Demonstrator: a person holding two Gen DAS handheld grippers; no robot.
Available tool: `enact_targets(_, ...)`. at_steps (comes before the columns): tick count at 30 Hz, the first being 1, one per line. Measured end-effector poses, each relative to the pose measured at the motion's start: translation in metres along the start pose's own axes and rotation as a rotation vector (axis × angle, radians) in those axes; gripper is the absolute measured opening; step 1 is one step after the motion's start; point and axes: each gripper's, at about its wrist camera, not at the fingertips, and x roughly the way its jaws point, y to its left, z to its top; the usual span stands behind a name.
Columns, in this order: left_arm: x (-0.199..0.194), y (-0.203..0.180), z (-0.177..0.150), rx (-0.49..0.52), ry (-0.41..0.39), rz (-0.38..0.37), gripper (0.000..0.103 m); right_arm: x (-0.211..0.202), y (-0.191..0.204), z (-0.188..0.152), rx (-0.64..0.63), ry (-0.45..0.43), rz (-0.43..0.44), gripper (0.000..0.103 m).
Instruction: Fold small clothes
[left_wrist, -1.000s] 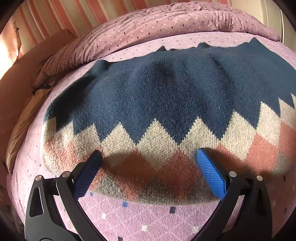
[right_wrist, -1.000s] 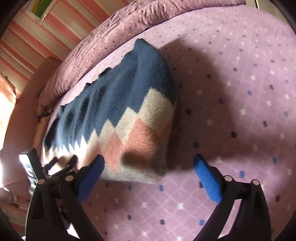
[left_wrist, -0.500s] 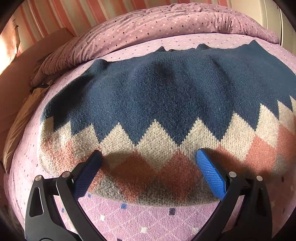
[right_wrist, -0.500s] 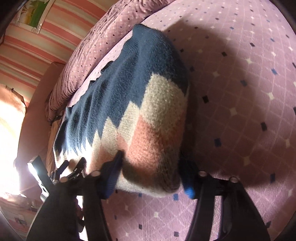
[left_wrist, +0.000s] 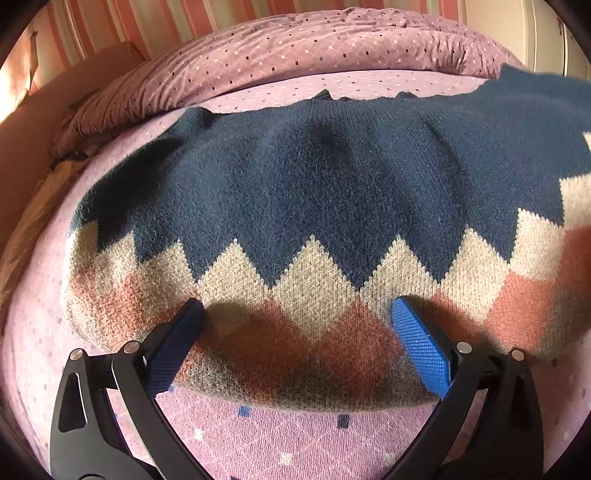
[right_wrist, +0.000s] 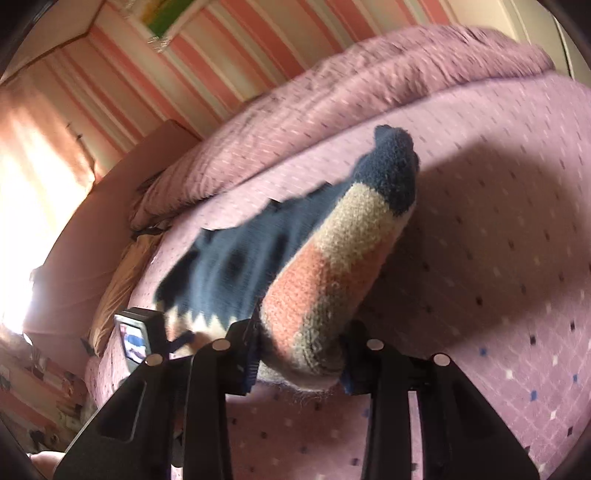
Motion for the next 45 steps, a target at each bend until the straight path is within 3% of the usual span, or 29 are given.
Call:
enact_targets(6,-0.020,0.032,0.001,-0.096,-0.030,-0.098,0.100,-0.002,0.060,0.017,-0.117,-0.047,0.038,0.033)
enact_targets(12,-0.042,0.114,0.015,-0.220,-0.067,-0.095,0.099,0.013,0.138,0.024,-0.281,-0.042,0.039,0.032)
enact_targets(20,-0.073,0.238,0.013,-0.318,-0.153,-0.040,0.100,0.066,0.234,0.019,-0.391,0.001,0.035,0.032)
enact_targets(28,-0.081,0.312,-0.017,-0.398,-0.169,-0.024,0.100,0.152,0.308,-0.035,-0.451,0.115,0.037,0.031)
enact_targets(32,-0.071,0.333,-0.037,-0.414,-0.141,-0.031,0.100,0.209,0.320,-0.094,-0.529,0.202,-0.087,0.031)
enact_targets(35,-0.064,0.348,-0.050,-0.451,-0.126,-0.044,0.100,0.222,0.328,-0.122,-0.643,0.187,-0.182,0.033)
enact_targets(40,-0.053,0.359,-0.063,-0.485,-0.114,-0.071,0.100,0.222,0.343,-0.129,-0.710,0.154,-0.230,0.048)
enact_targets(42,-0.051,0.359,-0.068,-0.500,-0.112,-0.085,0.100,0.222,0.349,-0.128,-0.706,0.162,-0.182,0.078)
enact_targets(45,-0.048,0.359,-0.071,-0.507,-0.104,-0.099,0.100,0.207,0.353,-0.122,-0.679,0.157,-0.146,0.081)
